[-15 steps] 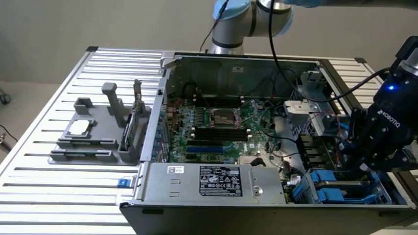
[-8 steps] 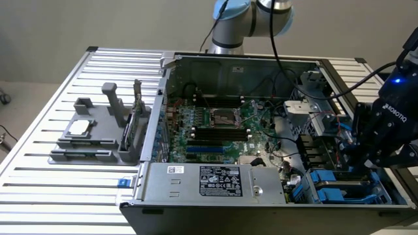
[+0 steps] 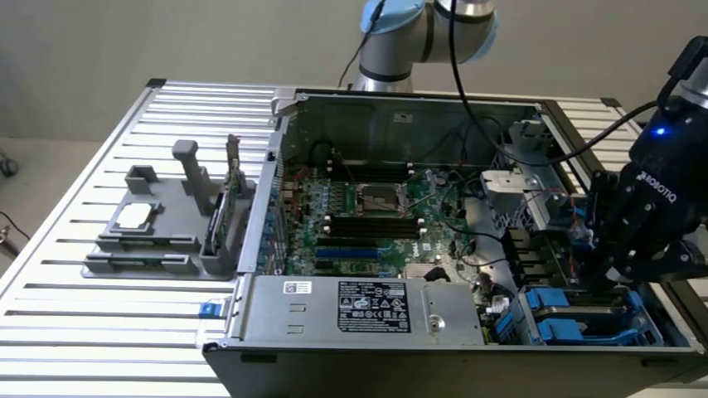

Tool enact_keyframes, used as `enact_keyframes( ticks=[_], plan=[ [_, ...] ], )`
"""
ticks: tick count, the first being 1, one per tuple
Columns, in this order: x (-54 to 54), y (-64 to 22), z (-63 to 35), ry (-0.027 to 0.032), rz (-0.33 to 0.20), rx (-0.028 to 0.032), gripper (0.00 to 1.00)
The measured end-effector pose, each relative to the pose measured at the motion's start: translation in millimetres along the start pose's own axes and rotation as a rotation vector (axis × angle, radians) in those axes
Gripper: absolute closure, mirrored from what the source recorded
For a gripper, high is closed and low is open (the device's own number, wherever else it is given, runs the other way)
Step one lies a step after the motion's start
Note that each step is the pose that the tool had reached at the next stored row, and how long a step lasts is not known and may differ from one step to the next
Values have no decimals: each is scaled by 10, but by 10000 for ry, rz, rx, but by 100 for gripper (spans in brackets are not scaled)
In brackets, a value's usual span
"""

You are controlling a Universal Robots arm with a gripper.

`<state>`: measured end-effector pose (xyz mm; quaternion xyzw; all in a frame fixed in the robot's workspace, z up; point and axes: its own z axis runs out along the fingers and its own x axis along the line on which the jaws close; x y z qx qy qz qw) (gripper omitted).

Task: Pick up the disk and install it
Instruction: 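Insert the first disk wire, then insert the second disk wire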

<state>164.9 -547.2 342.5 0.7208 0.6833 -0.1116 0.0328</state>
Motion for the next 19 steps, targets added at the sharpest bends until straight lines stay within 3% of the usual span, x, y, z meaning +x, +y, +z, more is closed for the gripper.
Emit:
enact_keyframes(
  ticks=[4, 7, 19],
  plan=[
    [-5, -131, 15, 27, -4, 3, 76],
    [-10, -180, 12, 31, -6, 17, 76],
    [-9, -218, 10, 35, -8, 20, 76]
  ],
)
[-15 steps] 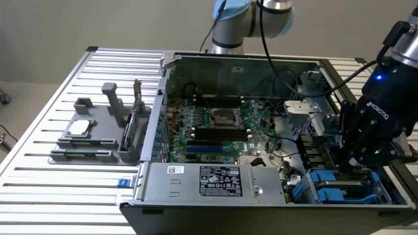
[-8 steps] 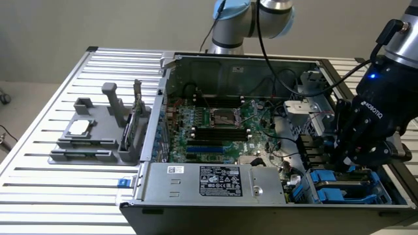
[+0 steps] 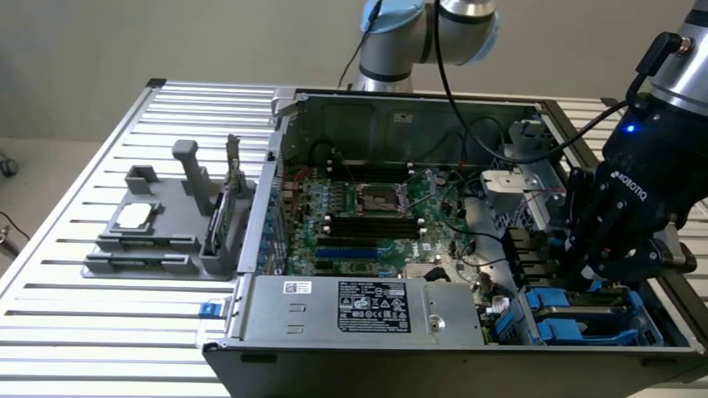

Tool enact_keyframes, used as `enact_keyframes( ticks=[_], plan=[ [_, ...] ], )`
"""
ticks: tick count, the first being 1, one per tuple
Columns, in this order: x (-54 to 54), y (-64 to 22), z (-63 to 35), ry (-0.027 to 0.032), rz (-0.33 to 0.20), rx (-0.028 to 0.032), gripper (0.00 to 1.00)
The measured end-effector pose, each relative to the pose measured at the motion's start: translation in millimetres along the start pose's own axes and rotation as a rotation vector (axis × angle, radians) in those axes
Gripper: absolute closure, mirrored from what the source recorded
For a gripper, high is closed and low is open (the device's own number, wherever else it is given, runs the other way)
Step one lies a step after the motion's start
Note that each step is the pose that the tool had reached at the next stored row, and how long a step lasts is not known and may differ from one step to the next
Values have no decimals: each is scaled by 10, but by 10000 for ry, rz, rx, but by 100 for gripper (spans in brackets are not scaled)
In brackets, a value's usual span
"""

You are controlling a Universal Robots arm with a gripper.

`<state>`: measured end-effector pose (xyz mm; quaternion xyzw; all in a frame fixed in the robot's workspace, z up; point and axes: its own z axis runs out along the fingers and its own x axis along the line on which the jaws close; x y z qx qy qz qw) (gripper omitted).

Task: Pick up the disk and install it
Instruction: 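Insert the second disk wire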

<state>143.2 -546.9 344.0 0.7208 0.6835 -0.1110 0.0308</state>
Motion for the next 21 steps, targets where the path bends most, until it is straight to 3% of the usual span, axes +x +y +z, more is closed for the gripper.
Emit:
enact_keyframes(
  ticks=[7, 10, 21],
  plan=[
    [5, 4, -2, -1, 0, 0, 76],
    [6, 59, -15, -1, 1, 0, 76],
    [-23, 217, -215, -1, 1, -1, 76]
  ],
)
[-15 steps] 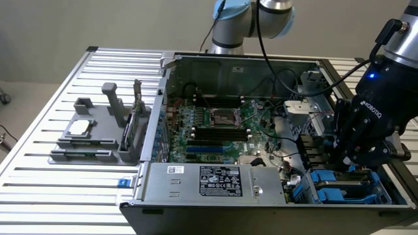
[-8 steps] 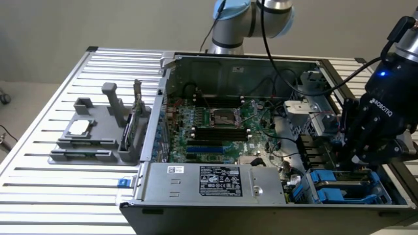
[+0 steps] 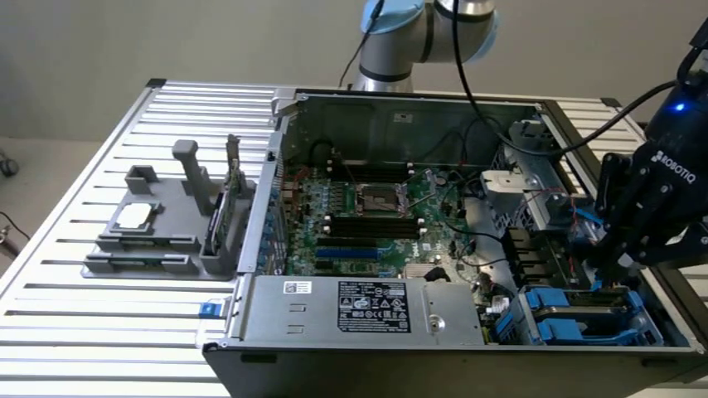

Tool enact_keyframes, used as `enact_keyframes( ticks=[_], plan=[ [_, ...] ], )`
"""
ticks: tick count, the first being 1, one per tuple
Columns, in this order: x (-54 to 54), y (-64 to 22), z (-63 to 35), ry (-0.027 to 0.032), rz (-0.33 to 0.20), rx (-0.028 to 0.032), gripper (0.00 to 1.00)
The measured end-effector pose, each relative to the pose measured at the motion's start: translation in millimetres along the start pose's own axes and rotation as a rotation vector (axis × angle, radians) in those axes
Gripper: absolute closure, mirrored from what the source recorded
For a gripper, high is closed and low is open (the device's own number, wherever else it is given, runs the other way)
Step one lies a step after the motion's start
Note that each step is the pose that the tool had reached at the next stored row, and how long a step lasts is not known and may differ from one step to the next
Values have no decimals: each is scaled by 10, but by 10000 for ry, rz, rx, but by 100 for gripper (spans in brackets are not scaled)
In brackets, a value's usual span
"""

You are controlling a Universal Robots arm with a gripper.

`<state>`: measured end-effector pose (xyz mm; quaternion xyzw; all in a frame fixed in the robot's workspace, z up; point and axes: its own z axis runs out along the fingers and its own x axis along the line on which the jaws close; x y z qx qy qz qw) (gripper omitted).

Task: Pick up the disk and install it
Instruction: 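Insert the second disk wire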

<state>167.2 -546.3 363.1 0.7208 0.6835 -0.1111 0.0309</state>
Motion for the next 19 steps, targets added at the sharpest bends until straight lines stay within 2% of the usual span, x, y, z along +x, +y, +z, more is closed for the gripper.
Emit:
enact_keyframes(
  ticks=[7, 12, 16, 19],
  plan=[
    [8, 7, -125, 1, -1, 0, 76],
    [15, -16, -316, 0, -1, 0, 76],
    [18, -35, -328, 1, -1, 0, 76],
    [29, -85, -305, 4, 1, -7, 76]
  ],
)
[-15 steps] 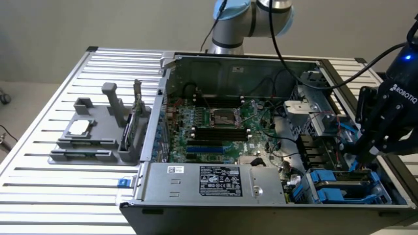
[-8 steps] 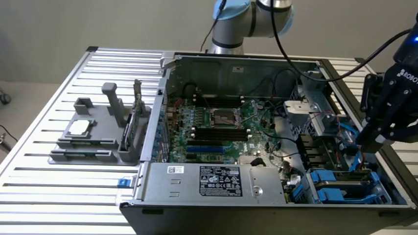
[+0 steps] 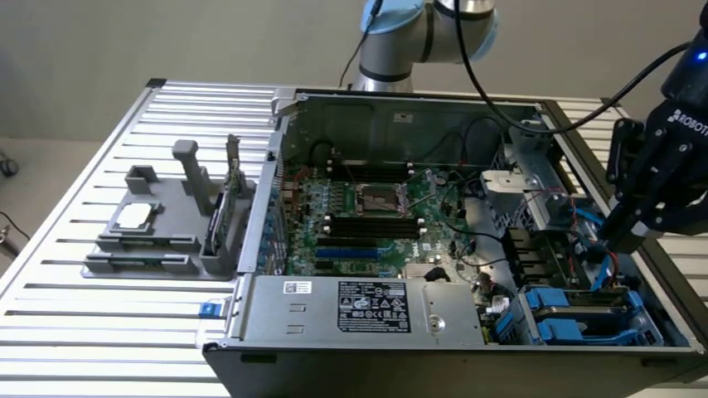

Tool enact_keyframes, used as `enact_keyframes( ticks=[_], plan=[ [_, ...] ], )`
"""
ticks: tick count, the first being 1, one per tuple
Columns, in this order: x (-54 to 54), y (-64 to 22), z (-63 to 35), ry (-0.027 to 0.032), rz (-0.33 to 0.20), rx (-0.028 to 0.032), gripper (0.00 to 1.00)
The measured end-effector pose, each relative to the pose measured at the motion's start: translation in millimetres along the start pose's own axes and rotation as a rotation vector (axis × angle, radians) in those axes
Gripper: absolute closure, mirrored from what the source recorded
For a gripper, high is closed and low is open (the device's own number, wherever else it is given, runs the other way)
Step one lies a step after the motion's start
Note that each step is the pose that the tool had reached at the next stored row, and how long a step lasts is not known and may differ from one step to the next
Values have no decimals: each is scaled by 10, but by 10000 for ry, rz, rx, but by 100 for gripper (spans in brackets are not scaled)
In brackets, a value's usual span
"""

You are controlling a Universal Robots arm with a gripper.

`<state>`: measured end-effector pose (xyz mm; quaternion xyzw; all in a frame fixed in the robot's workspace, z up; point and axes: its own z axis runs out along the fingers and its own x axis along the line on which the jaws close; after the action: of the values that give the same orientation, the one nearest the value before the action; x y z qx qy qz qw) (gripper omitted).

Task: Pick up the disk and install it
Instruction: 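Insert the second disk wire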

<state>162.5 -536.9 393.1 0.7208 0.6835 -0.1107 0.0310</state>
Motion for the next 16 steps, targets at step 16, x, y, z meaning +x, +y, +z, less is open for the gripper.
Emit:
enact_keyframes(
  ticks=[16],
  plan=[
    [138, -78, 209, 17, 50, -253, 76]
  ],
)
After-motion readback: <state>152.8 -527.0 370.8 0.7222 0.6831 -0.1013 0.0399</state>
